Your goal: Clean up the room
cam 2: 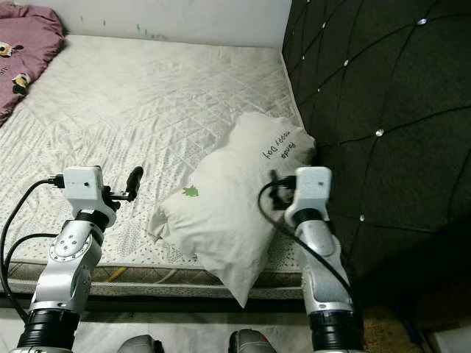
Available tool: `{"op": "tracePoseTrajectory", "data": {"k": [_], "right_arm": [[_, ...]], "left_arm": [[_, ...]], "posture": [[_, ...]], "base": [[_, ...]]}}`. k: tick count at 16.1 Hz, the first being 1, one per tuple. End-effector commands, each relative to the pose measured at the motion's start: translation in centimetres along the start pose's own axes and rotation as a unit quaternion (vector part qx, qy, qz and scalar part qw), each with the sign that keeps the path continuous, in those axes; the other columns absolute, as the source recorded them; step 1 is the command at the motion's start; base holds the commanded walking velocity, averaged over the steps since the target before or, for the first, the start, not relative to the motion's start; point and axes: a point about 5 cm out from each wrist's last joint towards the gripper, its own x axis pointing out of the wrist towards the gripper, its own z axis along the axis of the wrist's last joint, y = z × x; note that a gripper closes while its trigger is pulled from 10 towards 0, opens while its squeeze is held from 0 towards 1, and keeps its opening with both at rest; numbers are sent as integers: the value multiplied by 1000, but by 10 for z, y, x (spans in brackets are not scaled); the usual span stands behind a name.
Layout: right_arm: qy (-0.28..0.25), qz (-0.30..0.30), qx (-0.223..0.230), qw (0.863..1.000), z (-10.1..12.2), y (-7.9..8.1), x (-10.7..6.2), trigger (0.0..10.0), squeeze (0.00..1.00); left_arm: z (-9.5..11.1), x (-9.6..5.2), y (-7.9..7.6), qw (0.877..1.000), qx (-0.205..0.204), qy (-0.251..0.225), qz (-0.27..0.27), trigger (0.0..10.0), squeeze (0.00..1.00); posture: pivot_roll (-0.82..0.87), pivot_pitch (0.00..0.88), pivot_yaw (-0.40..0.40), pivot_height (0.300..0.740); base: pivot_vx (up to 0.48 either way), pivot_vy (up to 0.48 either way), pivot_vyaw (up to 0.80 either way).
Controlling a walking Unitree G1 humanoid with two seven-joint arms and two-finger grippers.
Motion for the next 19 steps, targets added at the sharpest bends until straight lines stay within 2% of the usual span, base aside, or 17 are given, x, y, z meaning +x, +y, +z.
{"op": "tracePoseTrajectory", "data": {"k": [1,3,5,7,8,10,13,15,17,19], "right_arm": [[-1,10,22,1000,2,-1,-3,10000,0],[5,7,2,1000,-2,-2,-3,10000,0],[4,34,15,999,-1,8,-3,10000,0],[-11,57,-12,998,1,15,-3,10000,0],[-17,51,-4,999,3,17,-4,10000,0],[-24,42,-14,999,7,11,-5,10000,0],[-33,26,19,999,6,2,-11,10000,0],[-32,38,18,999,5,5,-13,10000,0],[-30,41,21,998,4,6,-14,10000,0],[-33,56,21,998,4,7,-14,10000,0]], "left_arm": [[2,0,-1,1000,-1,-6,-4,10000,0],[1,-1,1,1000,8,-5,0,10000,0],[1,-1,0,1000,8,-6,-1,10000,0],[2,0,-2,1000,-2,-6,-7,10000,0],[3,0,-2,1000,-7,-9,-8,10000,0],[0,-4,2,1000,5,-6,4,10000,0],[-8,-12,4,1000,10,7,9,10000,0],[-9,-14,3,1000,10,9,8,10000,0],[-10,-11,8,999,19,15,32,10000,0],[-9,-11,7,999,19,12,29,10000,0]], "posture": [[-32,41,-36,740],[-33,46,-31,740],[-33,49,-29,740],[-32,52,-29,740],[-33,56,-29,740],[-36,67,-30,740],[-32,76,-30,740],[-32,85,-31,740],[-30,92,-34,740],[-31,94,-35,726]], "base": [[0,0,0],[0,0,0],[0,0,0],[0,0,0],[0,0,0],[0,0,0],[0,0,0],[0,0,0],[0,0,0],[0,0,0]]}}
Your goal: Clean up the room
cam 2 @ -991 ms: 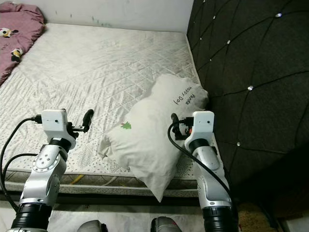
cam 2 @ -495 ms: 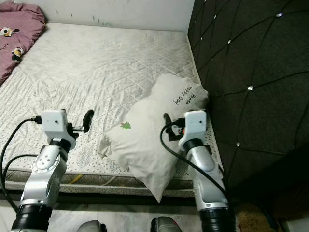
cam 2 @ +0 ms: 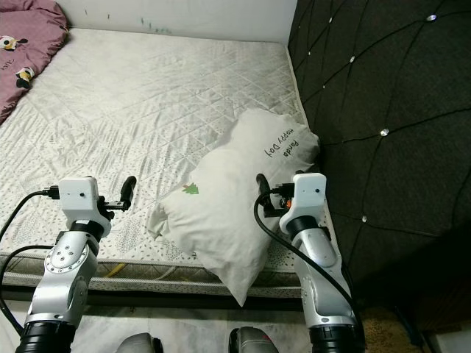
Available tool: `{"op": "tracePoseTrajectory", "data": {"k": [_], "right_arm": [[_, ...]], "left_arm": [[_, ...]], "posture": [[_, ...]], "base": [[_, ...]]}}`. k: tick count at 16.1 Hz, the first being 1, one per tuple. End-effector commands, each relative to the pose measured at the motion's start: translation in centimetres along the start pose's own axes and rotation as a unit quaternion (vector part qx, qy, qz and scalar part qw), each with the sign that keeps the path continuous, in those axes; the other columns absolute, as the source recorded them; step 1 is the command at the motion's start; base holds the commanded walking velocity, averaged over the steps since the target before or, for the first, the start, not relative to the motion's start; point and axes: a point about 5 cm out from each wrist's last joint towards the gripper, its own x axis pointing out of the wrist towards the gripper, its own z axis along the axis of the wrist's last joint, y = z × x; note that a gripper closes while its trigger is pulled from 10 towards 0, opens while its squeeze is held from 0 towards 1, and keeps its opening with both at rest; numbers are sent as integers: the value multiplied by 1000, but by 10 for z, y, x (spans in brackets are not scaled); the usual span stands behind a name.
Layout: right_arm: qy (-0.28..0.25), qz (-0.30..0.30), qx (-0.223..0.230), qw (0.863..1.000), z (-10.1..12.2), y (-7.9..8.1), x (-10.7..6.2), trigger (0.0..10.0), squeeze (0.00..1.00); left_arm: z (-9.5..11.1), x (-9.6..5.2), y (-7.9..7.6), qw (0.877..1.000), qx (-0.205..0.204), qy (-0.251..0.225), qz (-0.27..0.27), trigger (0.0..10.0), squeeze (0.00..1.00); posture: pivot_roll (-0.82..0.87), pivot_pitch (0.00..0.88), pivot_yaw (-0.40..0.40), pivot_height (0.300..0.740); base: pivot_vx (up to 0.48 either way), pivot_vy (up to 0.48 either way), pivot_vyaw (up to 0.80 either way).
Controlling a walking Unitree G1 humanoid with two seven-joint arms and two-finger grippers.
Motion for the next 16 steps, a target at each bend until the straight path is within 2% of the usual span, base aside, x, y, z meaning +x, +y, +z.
{"op": "tracePoseTrajectory", "data": {"k": [1,6,16], "right_arm": [[-11,5,0,1000,5,0,-1,10000,0],[-12,9,3,1000,5,0,-1,10000,0],[-9,15,-3,1000,3,0,0,10000,0]], "left_arm": [[3,1,-1,1000,7,-5,-3,10000,0],[3,1,-2,1000,7,-5,2,10000,0],[5,2,-3,1000,3,-14,-4,10000,0]], "posture": [[-31,94,-35,711],[-31,91,-40,658],[-26,79,-47,658]], "base": [[0,0,0],[0,0,0],[0,0,0]]}}
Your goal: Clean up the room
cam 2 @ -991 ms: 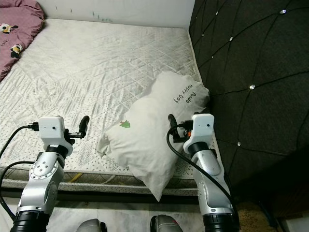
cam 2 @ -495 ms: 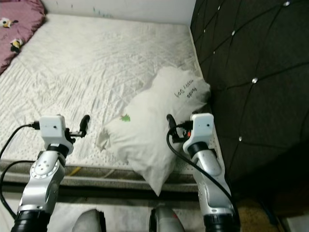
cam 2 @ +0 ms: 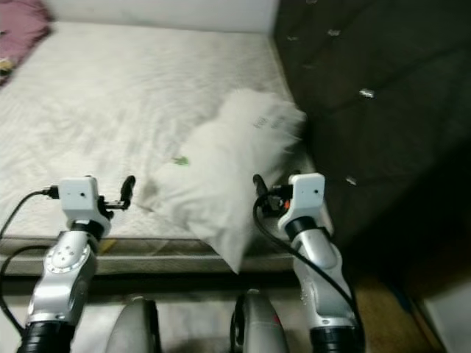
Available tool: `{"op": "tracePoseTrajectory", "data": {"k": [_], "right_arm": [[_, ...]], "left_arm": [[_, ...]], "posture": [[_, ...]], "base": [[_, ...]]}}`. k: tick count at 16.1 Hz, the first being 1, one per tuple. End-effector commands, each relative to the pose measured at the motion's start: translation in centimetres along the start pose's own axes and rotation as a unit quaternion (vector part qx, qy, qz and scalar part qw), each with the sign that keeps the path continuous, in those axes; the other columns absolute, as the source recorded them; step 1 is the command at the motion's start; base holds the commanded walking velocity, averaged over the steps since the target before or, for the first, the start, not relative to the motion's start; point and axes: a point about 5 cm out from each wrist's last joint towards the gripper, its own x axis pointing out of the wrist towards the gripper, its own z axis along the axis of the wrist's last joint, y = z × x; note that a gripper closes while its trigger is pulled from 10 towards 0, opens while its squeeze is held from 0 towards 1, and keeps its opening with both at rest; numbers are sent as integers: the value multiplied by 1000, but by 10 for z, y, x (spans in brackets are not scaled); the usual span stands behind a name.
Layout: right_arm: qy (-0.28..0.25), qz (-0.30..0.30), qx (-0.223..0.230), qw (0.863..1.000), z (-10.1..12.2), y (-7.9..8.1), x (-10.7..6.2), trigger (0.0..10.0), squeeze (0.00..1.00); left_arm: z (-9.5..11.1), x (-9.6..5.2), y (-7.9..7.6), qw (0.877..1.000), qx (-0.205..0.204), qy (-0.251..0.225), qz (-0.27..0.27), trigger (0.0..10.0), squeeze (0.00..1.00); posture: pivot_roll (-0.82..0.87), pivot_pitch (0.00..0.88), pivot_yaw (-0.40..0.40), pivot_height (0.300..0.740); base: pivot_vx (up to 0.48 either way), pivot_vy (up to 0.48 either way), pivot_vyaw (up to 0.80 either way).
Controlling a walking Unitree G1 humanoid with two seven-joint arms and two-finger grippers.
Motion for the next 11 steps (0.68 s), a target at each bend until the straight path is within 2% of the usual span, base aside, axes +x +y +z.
{"op": "tracePoseTrajectory", "data": {"k": [1,6,11], "right_arm": [[-7,6,-8,1000,5,0,4,10000,0],[-5,9,-12,1000,3,1,4,10000,0],[-6,10,-14,1000,4,1,5,10000,0]], "left_arm": [[0,-1,0,1000,-4,-4,-1,10000,0],[2,-1,-1,1000,-8,-11,-11,10000,0],[2,-2,-3,1000,-11,-13,-16,10000,0]], "posture": [[-26,79,-47,658],[-22,76,-51,658],[-25,87,-51,658]], "base": [[0,0,0],[0,0,0],[298,0,0]]}}
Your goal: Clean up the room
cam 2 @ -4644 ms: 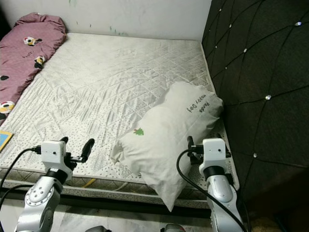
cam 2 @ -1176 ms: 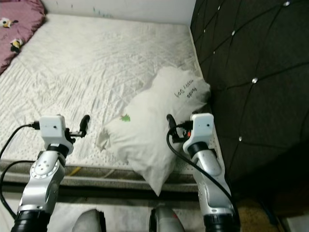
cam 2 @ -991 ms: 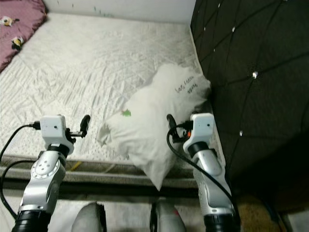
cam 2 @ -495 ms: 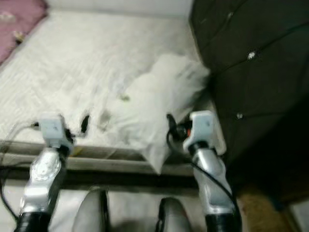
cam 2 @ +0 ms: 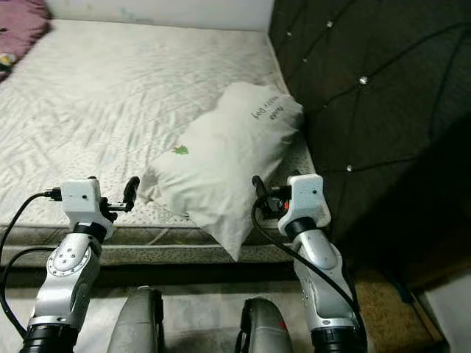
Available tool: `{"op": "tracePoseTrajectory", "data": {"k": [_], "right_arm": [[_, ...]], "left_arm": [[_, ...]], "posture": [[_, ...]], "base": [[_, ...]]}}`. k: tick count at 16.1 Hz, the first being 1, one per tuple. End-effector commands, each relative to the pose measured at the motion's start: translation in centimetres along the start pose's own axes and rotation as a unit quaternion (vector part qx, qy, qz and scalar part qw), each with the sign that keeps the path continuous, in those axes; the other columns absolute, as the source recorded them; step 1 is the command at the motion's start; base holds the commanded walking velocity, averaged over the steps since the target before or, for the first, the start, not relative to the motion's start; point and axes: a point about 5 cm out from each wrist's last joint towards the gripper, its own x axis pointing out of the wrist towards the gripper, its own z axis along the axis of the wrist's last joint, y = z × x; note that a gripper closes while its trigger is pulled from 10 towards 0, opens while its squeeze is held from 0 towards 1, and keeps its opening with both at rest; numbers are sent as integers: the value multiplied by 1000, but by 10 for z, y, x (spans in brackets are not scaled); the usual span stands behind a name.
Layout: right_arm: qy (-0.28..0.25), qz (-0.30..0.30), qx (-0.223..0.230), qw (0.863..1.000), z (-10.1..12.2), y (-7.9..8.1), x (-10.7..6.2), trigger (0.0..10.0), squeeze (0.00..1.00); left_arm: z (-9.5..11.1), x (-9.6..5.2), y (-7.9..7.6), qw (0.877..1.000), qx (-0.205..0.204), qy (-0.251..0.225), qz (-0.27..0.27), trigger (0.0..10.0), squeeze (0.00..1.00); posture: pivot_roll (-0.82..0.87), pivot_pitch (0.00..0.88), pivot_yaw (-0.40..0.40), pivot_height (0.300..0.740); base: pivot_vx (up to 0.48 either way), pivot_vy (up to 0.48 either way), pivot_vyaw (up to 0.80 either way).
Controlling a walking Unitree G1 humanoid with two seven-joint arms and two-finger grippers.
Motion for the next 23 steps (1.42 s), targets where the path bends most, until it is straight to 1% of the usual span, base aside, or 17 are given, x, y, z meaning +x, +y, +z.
{"op": "tracePoseTrajectory", "data": {"k": [1,8,10,11,19,21,23], "right_arm": [[-2,-1,-3,1000,1,-2,2,10000,0],[-4,3,-10,1000,2,-1,4,10000,0],[-9,13,-13,1000,3,2,3,10000,0],[-7,11,-13,1000,2,1,4,10000,0],[-11,15,-15,1000,2,1,5,10000,0],[-11,15,-15,1000,1,1,5,10000,0],[-20,9,-8,1000,3,-1,4,10000,0]], "left_arm": [[5,3,-3,1000,1,-11,-9,10000,0],[6,3,-3,1000,1,-12,-10,10000,0],[6,4,-4,1000,1,-13,-11,10000,0],[6,4,-4,1000,0,-13,-13,10000,0],[7,5,-7,1000,-1,-17,-20,10000,0],[5,5,-6,1000,-1,-13,-17,10000,0],[2,5,-6,1000,-14,2,-11,10000,0]], "posture": [[-25,90,-52,658],[-24,89,-53,658],[-24,89,-53,658],[-24,86,-52,658],[-19,69,-58,658],[-17,63,-57,658],[-16,62,-58,658]], "base": [[326,0,0],[323,0,0],[322,0,459],[322,0,463],[362,0,0],[362,0,0],[120,0,0]]}}
